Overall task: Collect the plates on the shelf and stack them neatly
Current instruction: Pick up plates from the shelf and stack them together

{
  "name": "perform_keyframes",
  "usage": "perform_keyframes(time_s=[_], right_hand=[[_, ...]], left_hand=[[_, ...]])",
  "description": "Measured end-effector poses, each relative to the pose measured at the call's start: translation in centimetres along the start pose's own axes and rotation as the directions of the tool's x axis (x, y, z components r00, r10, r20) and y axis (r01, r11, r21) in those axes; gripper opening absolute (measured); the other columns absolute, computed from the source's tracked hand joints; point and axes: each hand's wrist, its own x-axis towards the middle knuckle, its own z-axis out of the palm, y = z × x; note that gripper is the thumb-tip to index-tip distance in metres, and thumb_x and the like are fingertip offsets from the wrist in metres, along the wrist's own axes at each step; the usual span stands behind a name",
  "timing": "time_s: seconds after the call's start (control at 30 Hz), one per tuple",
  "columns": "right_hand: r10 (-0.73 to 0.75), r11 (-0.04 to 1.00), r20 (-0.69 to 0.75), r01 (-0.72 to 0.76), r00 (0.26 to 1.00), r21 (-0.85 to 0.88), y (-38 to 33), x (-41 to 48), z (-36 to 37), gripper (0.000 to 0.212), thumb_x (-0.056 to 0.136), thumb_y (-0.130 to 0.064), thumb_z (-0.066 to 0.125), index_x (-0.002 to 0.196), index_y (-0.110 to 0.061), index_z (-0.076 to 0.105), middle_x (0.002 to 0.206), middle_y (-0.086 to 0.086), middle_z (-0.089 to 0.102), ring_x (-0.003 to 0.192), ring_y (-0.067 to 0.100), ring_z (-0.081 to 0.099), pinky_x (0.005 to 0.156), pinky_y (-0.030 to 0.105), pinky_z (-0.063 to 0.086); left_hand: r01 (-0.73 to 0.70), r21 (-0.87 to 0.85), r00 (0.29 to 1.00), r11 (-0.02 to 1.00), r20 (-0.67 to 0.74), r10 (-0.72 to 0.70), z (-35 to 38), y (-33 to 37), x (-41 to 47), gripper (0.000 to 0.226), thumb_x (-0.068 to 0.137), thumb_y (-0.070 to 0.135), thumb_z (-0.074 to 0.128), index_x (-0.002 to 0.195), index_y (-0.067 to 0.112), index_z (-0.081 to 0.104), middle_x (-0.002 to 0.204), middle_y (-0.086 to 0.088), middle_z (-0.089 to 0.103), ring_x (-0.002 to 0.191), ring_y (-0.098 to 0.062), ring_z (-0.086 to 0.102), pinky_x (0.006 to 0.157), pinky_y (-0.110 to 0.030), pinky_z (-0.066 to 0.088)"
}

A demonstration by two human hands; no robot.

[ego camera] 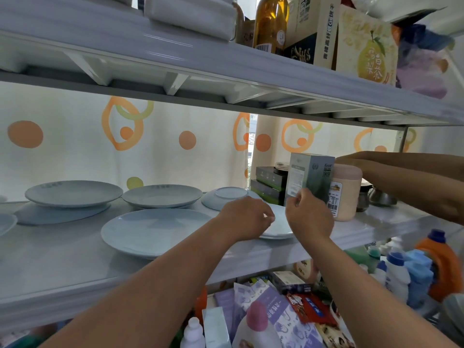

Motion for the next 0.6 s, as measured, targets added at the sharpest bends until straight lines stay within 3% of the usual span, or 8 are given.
perform_keyframes(time_s=[0.1, 0.2, 0.33, 0.5, 0.6], right_hand=[[-0.131, 0.990, 0.068, 0.127, 0.989, 0.058, -2.5, 0.4, 0.1, 0.017, 0.092, -0.027, 0.045, 0.085, -0.014, 0.053, 0.076, 0.001, 0.058, 0.063, 0.015, 0.052, 0.050, 0.021, 0.033], [-0.213, 0.973, 0.208, 0.188, 0.955, 0.136, -4.8, 1.1, 1.3, 0.017, 0.088, -0.026, 0.053, 0.092, -0.012, 0.061, 0.083, 0.003, 0.063, 0.071, 0.015, 0.054, 0.062, 0.024, 0.039], [-0.262, 0.964, 0.378, 0.228, 0.888, 0.133, -6.8, 2.6, 3.6, 0.030, 0.081, -0.030, 0.061, 0.106, -0.013, 0.062, 0.107, 0.008, 0.064, 0.093, 0.021, 0.059, 0.081, 0.031, 0.050], [-0.295, 0.952, 0.515, 0.291, 0.805, 0.091, -8.9, 4.5, 6.2, 0.047, 0.077, -0.034, 0.066, 0.119, -0.018, 0.055, 0.125, 0.010, 0.056, 0.107, 0.025, 0.055, 0.091, 0.034, 0.049], [-0.348, 0.914, 0.628, 0.400, 0.696, 0.064, -10.2, 5.2, 7.8, 0.064, 0.074, -0.037, 0.071, 0.132, -0.021, 0.047, 0.134, 0.008, 0.048, 0.118, 0.025, 0.048, 0.098, 0.034, 0.043]], left_hand=[[0.076, 0.042, 0.995, 0.996, -0.069, -0.073, -1.5, -1.6, -0.2, 0.031, 0.094, 0.036, 0.046, 0.116, 0.030, 0.067, 0.125, 0.006, 0.065, 0.109, -0.017, 0.061, 0.091, -0.037, 0.051], [0.167, 0.053, 0.981, 0.985, -0.108, -0.160, -3.3, -4.1, -0.6, 0.031, 0.093, 0.038, 0.047, 0.117, 0.030, 0.065, 0.127, 0.006, 0.064, 0.112, -0.017, 0.060, 0.093, -0.036, 0.050], [0.241, 0.103, 0.968, 0.965, -0.092, -0.232, -4.9, -7.5, -1.0, 0.031, 0.091, 0.039, 0.048, 0.117, 0.033, 0.063, 0.127, 0.003, 0.062, 0.117, -0.017, 0.056, 0.097, -0.032, 0.046], [0.271, 0.210, 0.962, 0.939, -0.037, -0.270, -6.3, -10.5, -0.1, 0.034, 0.092, 0.042, 0.047, 0.124, 0.036, 0.057, 0.130, 0.005, 0.059, 0.123, -0.016, 0.052, 0.099, -0.031, 0.040], [0.277, 0.238, 0.959, 0.931, -0.007, -0.283, -6.8, -11.9, 0.9, 0.036, 0.092, 0.043, 0.047, 0.126, 0.035, 0.055, 0.130, 0.003, 0.059, 0.122, -0.018, 0.052, 0.097, -0.031, 0.040]])
